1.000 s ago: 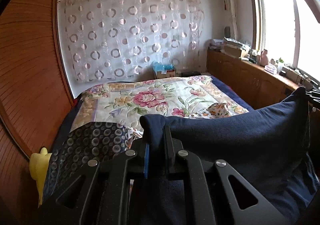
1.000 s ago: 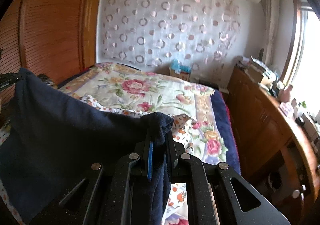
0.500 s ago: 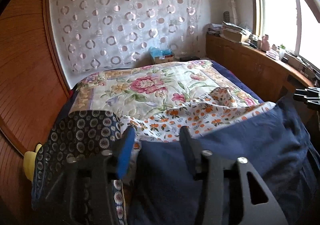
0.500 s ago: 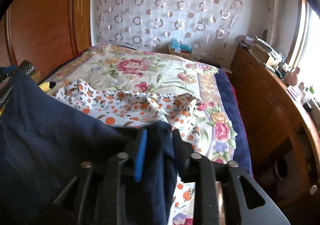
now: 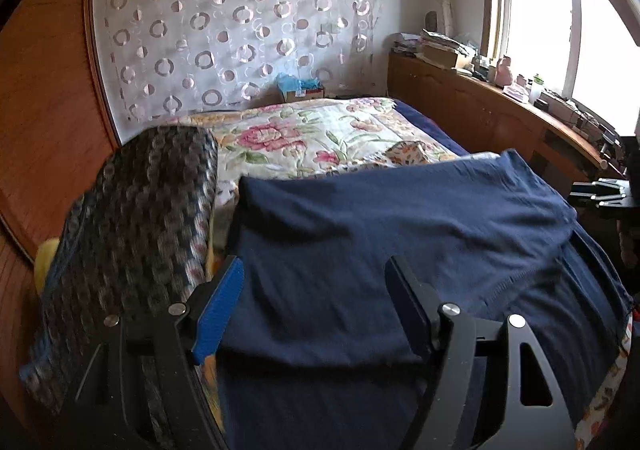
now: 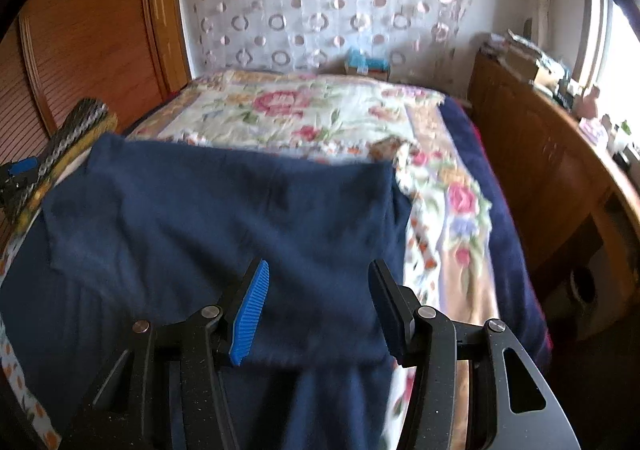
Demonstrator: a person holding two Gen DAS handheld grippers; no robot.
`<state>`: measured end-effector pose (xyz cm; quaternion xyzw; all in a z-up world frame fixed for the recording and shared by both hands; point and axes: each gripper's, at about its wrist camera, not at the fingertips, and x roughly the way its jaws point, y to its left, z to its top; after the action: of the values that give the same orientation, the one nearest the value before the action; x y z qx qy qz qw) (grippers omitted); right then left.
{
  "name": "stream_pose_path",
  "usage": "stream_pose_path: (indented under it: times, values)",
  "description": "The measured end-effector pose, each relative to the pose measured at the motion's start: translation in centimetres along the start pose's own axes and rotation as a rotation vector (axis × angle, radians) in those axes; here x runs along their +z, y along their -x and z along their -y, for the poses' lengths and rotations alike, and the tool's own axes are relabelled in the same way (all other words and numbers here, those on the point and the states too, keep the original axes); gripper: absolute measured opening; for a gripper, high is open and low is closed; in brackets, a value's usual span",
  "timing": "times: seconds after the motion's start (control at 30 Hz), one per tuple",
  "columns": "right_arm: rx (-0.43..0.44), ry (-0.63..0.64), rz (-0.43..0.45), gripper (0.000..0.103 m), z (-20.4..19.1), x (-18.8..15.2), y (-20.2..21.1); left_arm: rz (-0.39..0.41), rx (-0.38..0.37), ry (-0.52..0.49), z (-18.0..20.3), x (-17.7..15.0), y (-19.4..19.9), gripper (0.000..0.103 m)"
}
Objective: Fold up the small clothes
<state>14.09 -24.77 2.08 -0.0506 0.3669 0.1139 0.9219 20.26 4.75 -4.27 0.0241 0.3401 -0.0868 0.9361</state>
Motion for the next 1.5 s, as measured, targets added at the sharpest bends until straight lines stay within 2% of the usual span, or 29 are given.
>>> stream_pose_path:
  times: [0.27,0.33,0.47,0.7,0.97,1.13,1.23,1.5]
  values:
    - [0.014,-0.082,-0.046,0.054,1.2,-1.9,2.1,-0.053,-0.013,-0.004,1.3,-3.3,0.4,0.074]
    - [0.006,-0.102,-0.058,0.054,1.8,-1.6,1.5,-0.075,-0.024,-0.005,1.4,-3.9,0.2,0.074]
    - [0.0,-0.142,-0.076,0.054,2.4,-1.4,0.6,-0.1,-0.001,0.009,1.2,-4.6,-0.2,0.074]
    - [-0.042,-0.122,-0.049,0.055,1.5,-1.8,0.6,-0.13,0.024,0.035,0.4,-5.5,-0.7,0.074]
    - [-0.056,-0.1,-0.036,0.059,1.4,-3.1,1.1,-0.153,0.036,0.05,0.0,-5.5,-1.6,0.074]
    - [-0.065,-0.096,-0.04,0.062,0.5,-2.5,-0.3,-0.159,0.029,0.05,0.8,-5.2,-1.6,0.074]
    - [-0.07,-0.096,-0.039,0.063,0.4,-2.6,-0.4,-0.162,0.035,0.05,1.2,-5.1,-1.9,0.069]
    - [-0.075,-0.096,-0.04,0.066,0.5,-2.5,-0.4,-0.184,0.027,0.128,0.9,-4.3,-4.2,0.067]
